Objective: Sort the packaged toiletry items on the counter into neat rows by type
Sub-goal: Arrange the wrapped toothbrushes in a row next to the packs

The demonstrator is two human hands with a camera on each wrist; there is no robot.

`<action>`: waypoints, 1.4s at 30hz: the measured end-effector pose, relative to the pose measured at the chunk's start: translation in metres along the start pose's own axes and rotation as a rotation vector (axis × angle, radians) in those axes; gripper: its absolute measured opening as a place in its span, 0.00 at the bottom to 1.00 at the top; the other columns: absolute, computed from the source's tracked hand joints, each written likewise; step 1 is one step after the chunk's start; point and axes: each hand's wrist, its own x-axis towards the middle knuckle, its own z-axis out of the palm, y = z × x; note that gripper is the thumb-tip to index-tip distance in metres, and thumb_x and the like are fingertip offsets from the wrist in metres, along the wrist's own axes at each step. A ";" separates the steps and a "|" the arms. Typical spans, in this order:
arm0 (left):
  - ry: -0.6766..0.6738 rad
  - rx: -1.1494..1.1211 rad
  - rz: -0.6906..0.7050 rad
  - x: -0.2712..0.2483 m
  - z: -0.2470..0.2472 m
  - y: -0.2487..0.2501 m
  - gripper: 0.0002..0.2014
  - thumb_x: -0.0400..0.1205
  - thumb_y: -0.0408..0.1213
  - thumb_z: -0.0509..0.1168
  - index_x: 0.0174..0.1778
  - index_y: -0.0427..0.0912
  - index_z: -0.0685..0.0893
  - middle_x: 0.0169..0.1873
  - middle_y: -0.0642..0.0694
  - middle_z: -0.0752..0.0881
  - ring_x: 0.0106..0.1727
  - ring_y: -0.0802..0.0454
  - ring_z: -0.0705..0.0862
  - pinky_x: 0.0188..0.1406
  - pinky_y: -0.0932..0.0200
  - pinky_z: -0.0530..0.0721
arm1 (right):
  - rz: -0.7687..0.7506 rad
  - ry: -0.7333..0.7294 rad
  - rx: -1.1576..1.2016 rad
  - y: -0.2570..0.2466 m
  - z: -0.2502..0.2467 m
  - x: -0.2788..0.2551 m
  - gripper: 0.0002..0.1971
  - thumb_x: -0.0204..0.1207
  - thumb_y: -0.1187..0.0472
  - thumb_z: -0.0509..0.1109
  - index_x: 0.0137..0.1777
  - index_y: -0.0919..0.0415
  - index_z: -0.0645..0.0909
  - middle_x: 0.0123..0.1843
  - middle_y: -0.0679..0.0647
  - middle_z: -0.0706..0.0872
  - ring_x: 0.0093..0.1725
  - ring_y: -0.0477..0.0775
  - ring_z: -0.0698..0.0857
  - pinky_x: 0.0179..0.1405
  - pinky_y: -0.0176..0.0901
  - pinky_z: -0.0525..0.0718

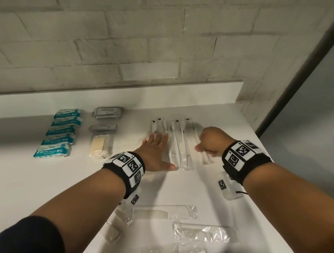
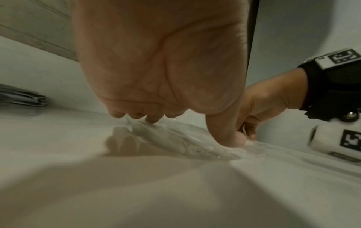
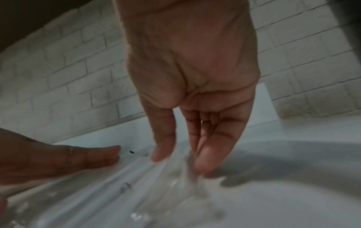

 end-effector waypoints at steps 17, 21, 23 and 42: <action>-0.017 0.055 0.007 0.010 -0.008 -0.012 0.51 0.77 0.63 0.64 0.83 0.51 0.36 0.82 0.34 0.34 0.80 0.30 0.30 0.80 0.35 0.44 | -0.411 -0.089 -0.376 -0.050 0.032 -0.005 0.47 0.68 0.47 0.78 0.83 0.50 0.57 0.84 0.59 0.55 0.74 0.61 0.75 0.68 0.49 0.78; -0.034 0.059 -0.017 0.021 -0.019 -0.042 0.59 0.69 0.63 0.72 0.83 0.55 0.36 0.83 0.40 0.34 0.81 0.35 0.29 0.81 0.37 0.41 | -0.457 -0.147 -0.486 -0.073 0.028 0.009 0.50 0.66 0.48 0.80 0.83 0.49 0.54 0.84 0.58 0.55 0.74 0.61 0.74 0.67 0.47 0.77; -0.036 0.082 -0.018 0.027 -0.025 -0.053 0.60 0.68 0.61 0.74 0.83 0.56 0.37 0.84 0.41 0.36 0.82 0.36 0.31 0.81 0.38 0.43 | -0.441 -0.147 -0.494 -0.081 0.029 0.019 0.51 0.65 0.48 0.81 0.83 0.50 0.54 0.85 0.60 0.52 0.73 0.61 0.76 0.69 0.50 0.78; 0.040 0.094 -0.114 0.062 -0.035 -0.064 0.62 0.62 0.73 0.67 0.83 0.57 0.36 0.82 0.45 0.30 0.82 0.33 0.32 0.80 0.30 0.46 | -0.522 -0.137 -0.351 -0.093 0.018 0.043 0.52 0.69 0.52 0.79 0.85 0.56 0.48 0.86 0.54 0.52 0.86 0.56 0.46 0.80 0.45 0.59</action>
